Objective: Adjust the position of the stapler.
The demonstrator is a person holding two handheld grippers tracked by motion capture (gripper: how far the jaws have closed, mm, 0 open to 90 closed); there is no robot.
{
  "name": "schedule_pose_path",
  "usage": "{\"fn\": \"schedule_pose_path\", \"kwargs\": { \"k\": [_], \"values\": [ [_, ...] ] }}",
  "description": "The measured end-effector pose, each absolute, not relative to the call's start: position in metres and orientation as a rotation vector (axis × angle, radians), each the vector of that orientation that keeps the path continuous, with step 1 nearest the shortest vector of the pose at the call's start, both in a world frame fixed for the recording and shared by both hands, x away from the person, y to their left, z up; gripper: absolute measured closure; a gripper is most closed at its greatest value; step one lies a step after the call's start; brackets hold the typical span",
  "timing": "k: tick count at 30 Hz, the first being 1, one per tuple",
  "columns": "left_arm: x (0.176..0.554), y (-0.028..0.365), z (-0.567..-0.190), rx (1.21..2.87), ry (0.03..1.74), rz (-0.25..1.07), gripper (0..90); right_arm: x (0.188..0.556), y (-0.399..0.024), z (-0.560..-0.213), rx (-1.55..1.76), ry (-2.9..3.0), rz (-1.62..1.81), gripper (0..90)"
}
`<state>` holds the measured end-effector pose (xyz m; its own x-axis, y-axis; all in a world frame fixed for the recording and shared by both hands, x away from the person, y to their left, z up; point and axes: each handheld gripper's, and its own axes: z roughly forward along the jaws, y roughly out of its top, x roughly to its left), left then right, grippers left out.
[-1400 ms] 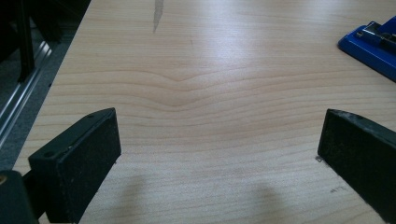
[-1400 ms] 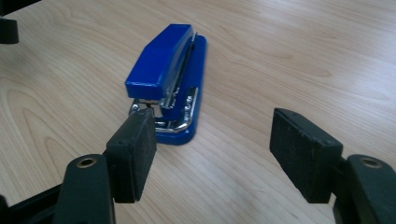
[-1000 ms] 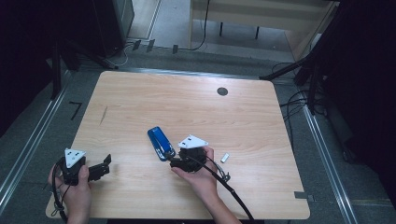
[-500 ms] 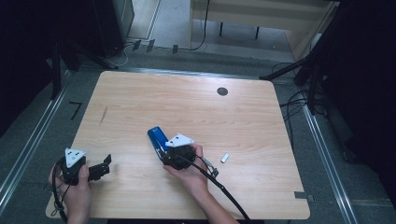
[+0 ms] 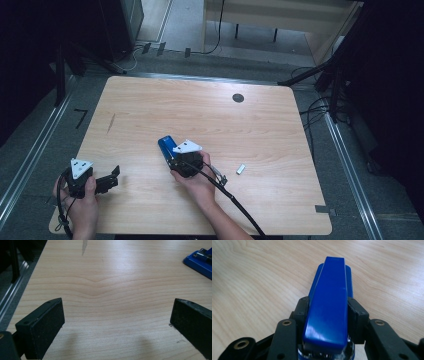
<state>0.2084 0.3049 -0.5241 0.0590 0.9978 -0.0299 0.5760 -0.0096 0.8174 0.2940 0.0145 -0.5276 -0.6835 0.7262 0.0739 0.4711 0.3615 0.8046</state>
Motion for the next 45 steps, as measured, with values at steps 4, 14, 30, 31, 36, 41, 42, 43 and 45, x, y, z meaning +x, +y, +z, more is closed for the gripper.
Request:
{"fn": "schedule_pose_path", "kwargs": {
  "k": [4, 14, 30, 31, 36, 41, 42, 43, 45],
  "values": [
    [0.208, 0.304, -0.524, 1.667, 1.592, 0.799, 0.0, 0.298, 0.018, -0.529, 1.087, 2.310, 1.249, 60.4],
    [0.209, 0.304, -0.524, 1.675, 1.600, 0.792, 0.0, 0.298, 0.021, -0.530, 1.025, 2.296, 1.212, 65.4],
    [0.209, 0.304, -0.524, 1.669, 1.611, 0.796, 0.0, 0.295, 0.004, -0.529, 0.907, 2.372, 1.213, 66.6],
    [0.209, 0.303, -0.524, 1.668, 1.612, 0.799, 0.0, 0.293, 0.001, -0.529, 0.888, 2.381, 1.214, 66.7],
    [0.209, 0.302, -0.525, 1.673, 1.596, 0.772, 0.0, 0.288, -0.005, -0.528, 0.830, 2.409, 1.214, 66.7],
    [0.208, 0.301, -0.525, 1.691, 1.578, 0.753, 0.0, 0.284, -0.012, -0.528, 0.775, 2.443, 1.219, 66.7],
    [0.208, 0.300, -0.525, 1.692, 1.573, 0.756, 0.0, 0.283, -0.015, -0.527, 0.756, 2.450, 1.218, 66.7],
    [0.208, 0.300, -0.524, 1.691, 1.571, 0.754, 0.0, 0.282, -0.016, -0.527, 0.740, 2.457, 1.214, 66.7],
    [0.207, 0.298, -0.524, 1.686, 1.562, 0.746, 0.0, 0.278, -0.022, -0.526, 0.702, 2.468, 1.209, 66.8]
  ]
}}
